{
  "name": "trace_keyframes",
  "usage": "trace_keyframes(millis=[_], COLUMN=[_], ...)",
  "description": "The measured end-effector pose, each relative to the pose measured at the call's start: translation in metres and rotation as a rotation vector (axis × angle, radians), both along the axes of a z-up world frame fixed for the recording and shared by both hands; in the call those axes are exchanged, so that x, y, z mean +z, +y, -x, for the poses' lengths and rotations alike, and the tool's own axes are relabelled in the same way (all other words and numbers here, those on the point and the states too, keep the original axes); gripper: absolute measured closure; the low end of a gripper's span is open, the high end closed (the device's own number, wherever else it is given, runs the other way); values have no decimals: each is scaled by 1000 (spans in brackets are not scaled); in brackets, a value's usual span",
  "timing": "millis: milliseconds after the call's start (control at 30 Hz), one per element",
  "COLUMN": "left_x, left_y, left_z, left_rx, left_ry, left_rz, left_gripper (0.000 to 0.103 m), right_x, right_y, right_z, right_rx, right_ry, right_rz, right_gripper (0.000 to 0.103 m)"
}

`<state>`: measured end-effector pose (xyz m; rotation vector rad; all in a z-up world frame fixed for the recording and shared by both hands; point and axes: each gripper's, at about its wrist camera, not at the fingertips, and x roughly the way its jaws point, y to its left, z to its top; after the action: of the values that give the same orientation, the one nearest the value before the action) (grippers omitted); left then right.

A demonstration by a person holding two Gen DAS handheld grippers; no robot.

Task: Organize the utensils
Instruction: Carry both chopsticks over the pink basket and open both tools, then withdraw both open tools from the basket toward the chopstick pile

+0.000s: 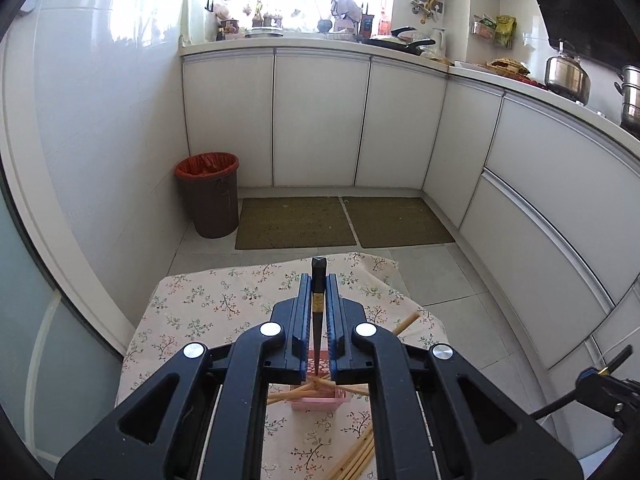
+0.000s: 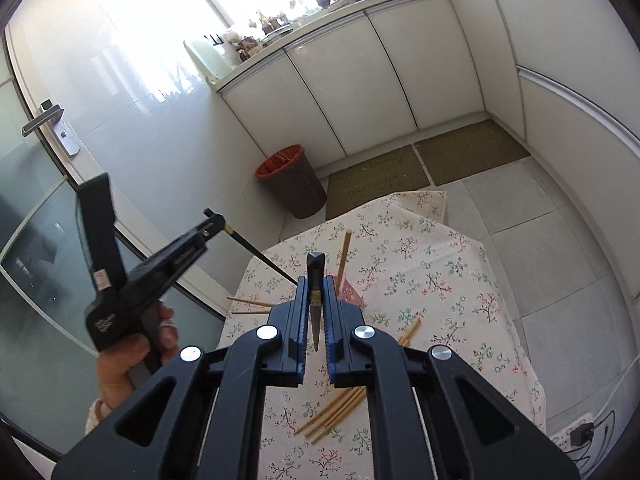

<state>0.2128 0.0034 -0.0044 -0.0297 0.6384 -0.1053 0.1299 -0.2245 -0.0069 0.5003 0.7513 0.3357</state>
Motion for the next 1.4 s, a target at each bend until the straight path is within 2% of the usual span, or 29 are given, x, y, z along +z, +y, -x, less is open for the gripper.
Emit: trace_keyframes(millis=[67, 133, 167, 200, 367, 533, 700, 800, 833, 900, 1067, 1133, 1267, 1400], left_x=[-17, -31, -35, -36, -19, -7, -11, -17, -18, -20, -16, -14, -8, -3], left_y=[1, 6, 11, 17, 46, 69, 85, 89, 89, 85, 80, 78, 69, 57], left_z=[-9, -12, -12, -8, 14, 25, 22, 19, 19, 19, 24, 25, 33, 42], left_rx=[20, 5, 6, 16, 104, 160, 181, 178, 174, 161, 137, 134, 115, 96], left_ry=[19, 44, 53, 47, -52, -86, -68, -41, -35, -22, -35, -37, -45, -57], left_rz=[8, 46, 80, 106, 155, 182, 207, 224, 224, 208, 188, 186, 166, 135], left_gripper=[95, 85, 73, 70, 71, 68, 66, 66, 66, 66, 63, 62, 62, 58], right_x=[2, 6, 8, 10, 20, 25, 15, -4, -12, -27, -30, -24, -15, -11], right_y=[5, 10, 12, 14, 28, 44, 64, 80, 86, 96, 97, 92, 84, 76], right_z=[-7, -15, -18, -22, -44, -69, -101, -115, -120, -127, -121, -113, -91, -70], right_rx=[10, 17, 17, 15, -3, -37, -45, -43, -39, -28, -15, -30, -46, -67], right_ry=[-7, -15, -21, -29, -63, -98, -79, -63, -57, -34, -40, -49, -75, -86], right_rz=[-7, -16, -18, -20, -14, 28, 64, 111, 123, 143, 159, 157, 184, 204], right_gripper=[96, 96, 96, 96, 96, 96, 96, 95, 92, 91, 90, 79, 74, 64])
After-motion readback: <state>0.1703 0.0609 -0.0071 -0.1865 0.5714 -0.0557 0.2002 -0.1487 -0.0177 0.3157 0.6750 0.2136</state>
